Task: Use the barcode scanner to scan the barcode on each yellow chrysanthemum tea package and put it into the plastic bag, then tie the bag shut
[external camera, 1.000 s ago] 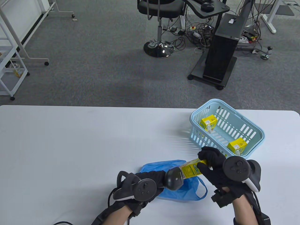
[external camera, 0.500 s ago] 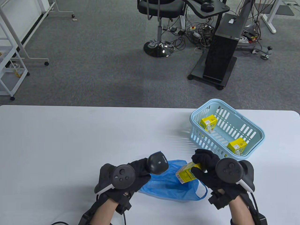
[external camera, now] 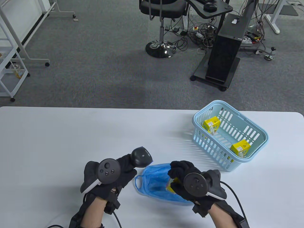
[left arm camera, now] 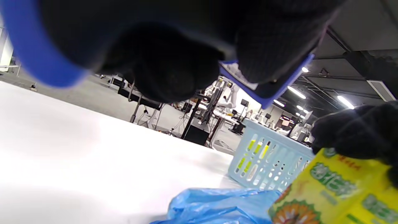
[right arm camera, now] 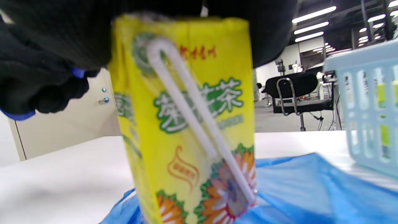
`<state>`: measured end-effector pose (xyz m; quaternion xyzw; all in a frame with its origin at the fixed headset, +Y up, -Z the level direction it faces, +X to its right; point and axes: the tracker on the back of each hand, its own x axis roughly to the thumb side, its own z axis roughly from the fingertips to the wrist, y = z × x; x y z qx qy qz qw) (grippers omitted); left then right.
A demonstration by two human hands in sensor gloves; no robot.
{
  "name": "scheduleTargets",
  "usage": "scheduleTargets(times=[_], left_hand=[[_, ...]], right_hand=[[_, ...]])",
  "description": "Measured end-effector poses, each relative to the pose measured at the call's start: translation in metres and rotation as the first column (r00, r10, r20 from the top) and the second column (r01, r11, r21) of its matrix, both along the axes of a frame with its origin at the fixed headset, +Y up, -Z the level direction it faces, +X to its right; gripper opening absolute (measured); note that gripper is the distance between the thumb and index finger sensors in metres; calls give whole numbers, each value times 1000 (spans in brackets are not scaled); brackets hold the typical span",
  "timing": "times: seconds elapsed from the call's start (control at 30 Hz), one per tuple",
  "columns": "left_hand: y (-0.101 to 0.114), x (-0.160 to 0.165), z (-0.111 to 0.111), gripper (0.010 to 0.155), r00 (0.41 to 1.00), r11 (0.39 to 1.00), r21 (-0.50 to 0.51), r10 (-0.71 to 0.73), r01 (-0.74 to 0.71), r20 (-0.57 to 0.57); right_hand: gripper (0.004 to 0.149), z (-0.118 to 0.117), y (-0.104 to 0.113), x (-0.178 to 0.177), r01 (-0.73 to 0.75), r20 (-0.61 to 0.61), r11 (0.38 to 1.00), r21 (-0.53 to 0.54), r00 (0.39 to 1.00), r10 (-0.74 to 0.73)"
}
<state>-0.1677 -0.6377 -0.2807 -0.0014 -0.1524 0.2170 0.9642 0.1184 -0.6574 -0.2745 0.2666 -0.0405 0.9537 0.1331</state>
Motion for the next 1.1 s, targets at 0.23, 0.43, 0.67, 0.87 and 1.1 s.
scheduleTargets(times=[0.23,0.43,0.67,0.87,1.1], left_hand=[[-5,-7,-4,59,1000,1000,-19,7,-7,-24],[-16,-13,-9,59,999,997,-71,-24,21,-41],[-19,-13,-11,60,999,996,-84,-31,28,-36],[-24,-11,-12,60,998,993,-103,-54,51,-27],[-19,-8,-10,60,999,995,-90,-52,50,-11]], right_hand=[[70,-22,-21,-38,-115,-54,992,-40,992,113],[72,-36,-34,-48,-153,-77,985,-82,986,147],[79,-48,-42,-53,-254,-90,961,-111,965,245],[79,-51,-44,-53,-291,-77,948,-126,956,283],[87,-43,-39,-39,-287,-63,954,-88,957,283]])
